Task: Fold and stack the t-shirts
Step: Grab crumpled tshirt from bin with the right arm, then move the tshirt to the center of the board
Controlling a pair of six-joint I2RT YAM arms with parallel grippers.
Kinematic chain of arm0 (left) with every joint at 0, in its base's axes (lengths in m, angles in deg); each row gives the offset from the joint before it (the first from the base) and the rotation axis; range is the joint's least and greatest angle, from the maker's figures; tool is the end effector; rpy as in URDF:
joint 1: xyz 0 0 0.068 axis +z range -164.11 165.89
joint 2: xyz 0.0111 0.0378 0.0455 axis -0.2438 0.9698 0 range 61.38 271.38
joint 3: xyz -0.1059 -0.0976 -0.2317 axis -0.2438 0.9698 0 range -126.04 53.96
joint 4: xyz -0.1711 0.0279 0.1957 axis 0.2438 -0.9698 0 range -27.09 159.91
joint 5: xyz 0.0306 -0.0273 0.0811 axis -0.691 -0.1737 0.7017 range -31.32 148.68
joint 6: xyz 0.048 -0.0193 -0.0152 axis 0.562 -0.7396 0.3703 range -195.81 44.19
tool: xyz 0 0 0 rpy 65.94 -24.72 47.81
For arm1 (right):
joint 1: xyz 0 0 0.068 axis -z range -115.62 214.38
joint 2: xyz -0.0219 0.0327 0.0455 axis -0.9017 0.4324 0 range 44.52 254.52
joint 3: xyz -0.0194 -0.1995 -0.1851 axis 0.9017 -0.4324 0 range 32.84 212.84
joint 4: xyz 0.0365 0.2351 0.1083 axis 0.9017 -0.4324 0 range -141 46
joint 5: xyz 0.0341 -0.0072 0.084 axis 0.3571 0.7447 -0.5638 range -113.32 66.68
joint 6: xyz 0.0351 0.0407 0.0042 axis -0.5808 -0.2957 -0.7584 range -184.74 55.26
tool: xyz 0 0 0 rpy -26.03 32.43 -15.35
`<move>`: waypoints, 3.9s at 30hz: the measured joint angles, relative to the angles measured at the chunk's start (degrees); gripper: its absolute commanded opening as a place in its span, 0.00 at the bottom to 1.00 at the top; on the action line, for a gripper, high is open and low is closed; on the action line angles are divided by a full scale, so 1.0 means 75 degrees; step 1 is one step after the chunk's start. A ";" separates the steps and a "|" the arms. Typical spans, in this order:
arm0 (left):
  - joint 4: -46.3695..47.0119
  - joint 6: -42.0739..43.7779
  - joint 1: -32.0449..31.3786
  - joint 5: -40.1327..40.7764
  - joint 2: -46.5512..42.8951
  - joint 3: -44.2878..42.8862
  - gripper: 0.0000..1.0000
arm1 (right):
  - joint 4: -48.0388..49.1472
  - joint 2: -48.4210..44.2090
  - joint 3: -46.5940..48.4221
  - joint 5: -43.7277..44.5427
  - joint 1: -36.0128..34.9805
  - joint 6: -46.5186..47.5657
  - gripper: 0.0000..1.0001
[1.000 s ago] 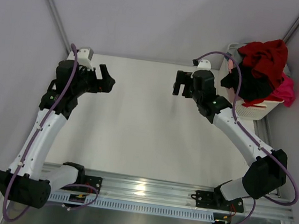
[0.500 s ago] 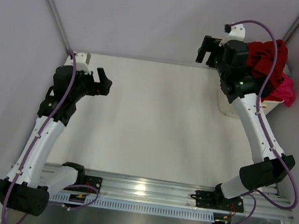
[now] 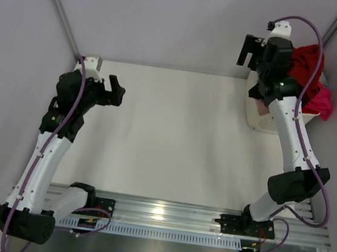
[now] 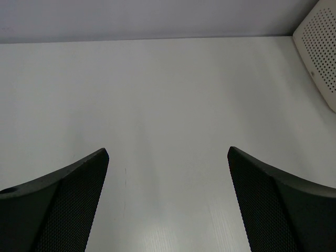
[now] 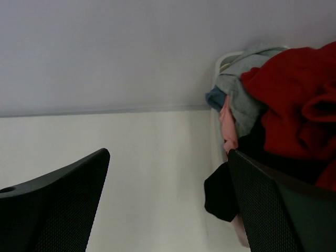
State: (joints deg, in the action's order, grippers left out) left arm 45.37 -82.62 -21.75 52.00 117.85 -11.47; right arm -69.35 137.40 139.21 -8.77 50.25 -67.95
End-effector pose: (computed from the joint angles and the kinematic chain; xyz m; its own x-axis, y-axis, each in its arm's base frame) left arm 0.2097 -0.0323 0.4018 -0.2931 -0.0794 -0.9528 0.2099 0.9669 -0.1451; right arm 0.3549 0.0802 0.4704 -0.1989 0.0057 -0.9800 0.0133 0.9999 0.0031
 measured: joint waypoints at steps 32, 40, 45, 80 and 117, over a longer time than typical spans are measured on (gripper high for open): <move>-0.0402 -0.0026 0.0000 0.0006 0.0070 0.0286 0.99 | -0.1947 0.2958 0.3010 0.1352 0.2629 0.0816 0.46; -0.0396 -0.0114 0.0000 -0.0178 0.0230 0.0286 0.99 | -0.1734 0.2748 0.2882 0.1040 0.2637 0.0950 0.00; -0.0321 -0.0178 0.0000 -0.0431 0.0289 0.0286 0.99 | -0.1469 0.2314 0.2658 0.0860 0.2637 0.1090 0.00; -0.0128 -0.0289 0.0000 -0.0315 -0.0114 -0.0009 0.99 | 0.0772 -0.0970 0.2480 -0.1306 -0.2238 0.2891 0.00; -0.0863 -0.0455 0.0000 0.0017 -0.0624 0.1390 0.99 | 0.0950 0.1556 -0.3244 -0.3028 -0.3314 -0.0076 0.99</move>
State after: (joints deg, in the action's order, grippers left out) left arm 38.90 -86.03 -21.75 52.14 113.17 -1.04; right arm -62.22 149.07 114.88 -31.48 25.40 -68.51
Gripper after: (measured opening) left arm 0.993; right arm 0.992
